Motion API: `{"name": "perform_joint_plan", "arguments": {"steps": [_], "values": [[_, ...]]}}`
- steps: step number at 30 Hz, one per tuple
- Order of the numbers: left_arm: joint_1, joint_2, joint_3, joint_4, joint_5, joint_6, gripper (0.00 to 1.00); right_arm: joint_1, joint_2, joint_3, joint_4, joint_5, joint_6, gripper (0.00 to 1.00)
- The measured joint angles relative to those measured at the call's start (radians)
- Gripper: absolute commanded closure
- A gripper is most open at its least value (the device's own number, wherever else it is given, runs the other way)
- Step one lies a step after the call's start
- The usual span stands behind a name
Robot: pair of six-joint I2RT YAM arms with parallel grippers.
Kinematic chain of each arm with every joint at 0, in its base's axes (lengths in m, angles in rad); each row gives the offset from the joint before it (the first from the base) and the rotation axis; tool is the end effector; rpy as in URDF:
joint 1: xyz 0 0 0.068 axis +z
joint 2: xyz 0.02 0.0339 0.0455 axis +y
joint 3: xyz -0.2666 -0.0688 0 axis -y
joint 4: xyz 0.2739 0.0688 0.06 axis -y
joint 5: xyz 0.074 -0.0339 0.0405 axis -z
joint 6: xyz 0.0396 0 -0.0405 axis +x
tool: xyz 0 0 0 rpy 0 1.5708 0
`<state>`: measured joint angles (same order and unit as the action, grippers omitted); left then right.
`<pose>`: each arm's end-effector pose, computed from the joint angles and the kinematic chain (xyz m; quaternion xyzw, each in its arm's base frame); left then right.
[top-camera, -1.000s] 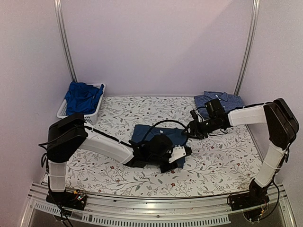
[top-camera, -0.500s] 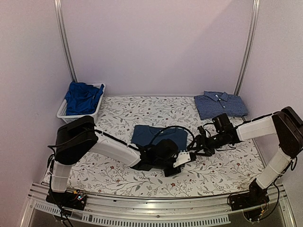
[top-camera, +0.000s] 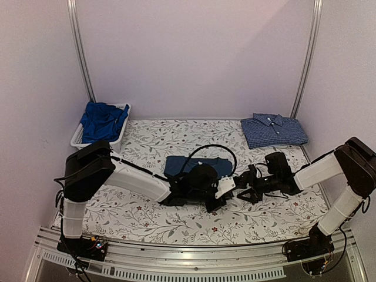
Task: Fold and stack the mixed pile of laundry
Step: Pick up the square-folded T-shirt from the center of the board, then pass from the left arm to the right
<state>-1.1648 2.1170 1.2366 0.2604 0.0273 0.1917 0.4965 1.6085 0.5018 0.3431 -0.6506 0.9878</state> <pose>0.1853 -0.4337 0.1023 0.5627 0.6883 -0.2247 0.3989 0.2370 0.1557 0.0889 0.0902 0.8758 0.4681 0.0756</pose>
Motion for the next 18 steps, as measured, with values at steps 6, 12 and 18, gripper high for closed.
{"name": "perform_joint_plan", "arguments": {"steps": [6,12,18], "values": [[0.007,-0.023,0.000,0.034,0.011,-0.021,1.00,0.037,0.000,-0.029,0.106,0.053,0.142,0.28],[0.007,-0.025,0.000,0.042,0.021,-0.021,1.00,0.079,0.058,-0.043,0.254,0.082,0.280,0.49],[0.006,-0.042,-0.008,0.042,0.030,-0.008,1.00,0.097,0.156,-0.035,0.362,0.092,0.371,0.52]]}}
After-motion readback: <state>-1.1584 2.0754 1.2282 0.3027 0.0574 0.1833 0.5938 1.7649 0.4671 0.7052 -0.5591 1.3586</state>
